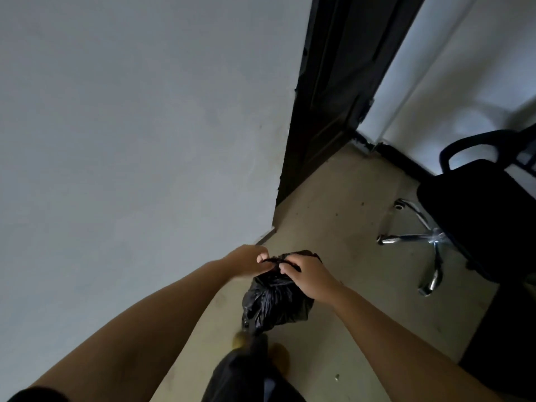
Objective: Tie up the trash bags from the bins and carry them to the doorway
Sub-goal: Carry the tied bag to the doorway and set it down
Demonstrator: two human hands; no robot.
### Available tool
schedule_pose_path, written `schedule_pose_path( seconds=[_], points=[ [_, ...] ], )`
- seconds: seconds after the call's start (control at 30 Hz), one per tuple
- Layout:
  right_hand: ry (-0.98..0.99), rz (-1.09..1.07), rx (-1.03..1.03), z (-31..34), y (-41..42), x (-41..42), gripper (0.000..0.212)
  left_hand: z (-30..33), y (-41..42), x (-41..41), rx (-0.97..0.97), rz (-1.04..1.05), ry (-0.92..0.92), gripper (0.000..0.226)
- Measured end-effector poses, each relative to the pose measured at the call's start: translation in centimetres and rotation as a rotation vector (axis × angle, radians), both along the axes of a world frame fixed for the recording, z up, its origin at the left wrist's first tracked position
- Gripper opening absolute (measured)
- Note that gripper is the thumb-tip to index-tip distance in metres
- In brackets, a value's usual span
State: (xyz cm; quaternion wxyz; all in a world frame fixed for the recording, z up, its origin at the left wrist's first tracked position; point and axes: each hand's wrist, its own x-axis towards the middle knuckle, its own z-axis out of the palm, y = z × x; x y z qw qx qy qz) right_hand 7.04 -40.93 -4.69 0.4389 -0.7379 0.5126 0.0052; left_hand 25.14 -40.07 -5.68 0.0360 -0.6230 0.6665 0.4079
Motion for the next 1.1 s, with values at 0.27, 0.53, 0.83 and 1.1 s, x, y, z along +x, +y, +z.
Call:
schedule_pose_path(
  seconds=[0.27, 0.53, 0.83, 1.1],
  points=[
    [0.037, -0.017, 0.099, -15.2, -7.1, 5.4, 0.032, -10.1, -10.8, 4.4, -0.237, -0.366, -0.402, 0.035],
    [0.169, -0.003, 0.083, -30.6, -10.8, 6.4, 0.034, -17.8, -12.6, 10.2, -0.814, -0.857, -0.705, 0.015],
    [0.257, -0.029, 0.201, -38.9, -8.8, 6.7, 0.033, -19.0, -12.9, 10.8, -0.940, -0.870, -0.667, 0.020],
    [0.293, 0.049, 0.208, -24.2, -11.1, 5.7, 0.058, -13.4, -12.1, 8.2, -0.426, -0.601, -0.531, 0.035]
  ],
)
